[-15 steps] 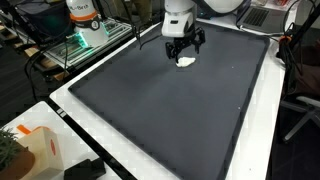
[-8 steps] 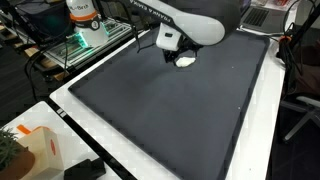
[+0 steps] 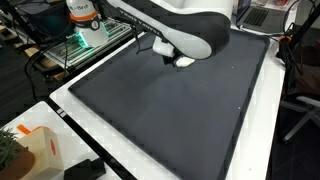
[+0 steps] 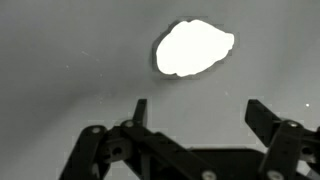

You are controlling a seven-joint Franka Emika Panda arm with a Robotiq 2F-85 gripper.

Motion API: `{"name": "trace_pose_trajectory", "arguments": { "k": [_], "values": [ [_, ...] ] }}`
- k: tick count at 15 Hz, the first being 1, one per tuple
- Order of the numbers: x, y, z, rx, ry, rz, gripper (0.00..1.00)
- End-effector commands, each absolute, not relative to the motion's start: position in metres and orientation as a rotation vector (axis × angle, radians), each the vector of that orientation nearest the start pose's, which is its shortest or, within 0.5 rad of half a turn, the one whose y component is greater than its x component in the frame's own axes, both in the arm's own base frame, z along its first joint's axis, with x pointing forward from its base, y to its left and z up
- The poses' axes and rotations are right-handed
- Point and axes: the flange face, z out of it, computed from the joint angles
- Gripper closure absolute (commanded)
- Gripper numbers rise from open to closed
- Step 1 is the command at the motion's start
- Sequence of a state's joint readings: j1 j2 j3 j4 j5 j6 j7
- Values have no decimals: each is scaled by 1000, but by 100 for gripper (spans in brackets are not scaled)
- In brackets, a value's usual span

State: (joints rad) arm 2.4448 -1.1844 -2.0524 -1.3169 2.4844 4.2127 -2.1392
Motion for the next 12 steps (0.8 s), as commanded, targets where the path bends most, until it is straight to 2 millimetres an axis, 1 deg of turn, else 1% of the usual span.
{"name": "trace_pose_trajectory", "arguments": {
  "k": [1,3,5,9,12],
  "values": [
    [578,-30,226,-2568,1001,95,0],
    [582,-27,234,-2572,1022,36,0],
    [583,-24,237,-2563,1049,38,0],
    [586,-35,233,-2512,1176,75,0],
    [586,-42,230,-2485,1228,90,0]
  ]
}}
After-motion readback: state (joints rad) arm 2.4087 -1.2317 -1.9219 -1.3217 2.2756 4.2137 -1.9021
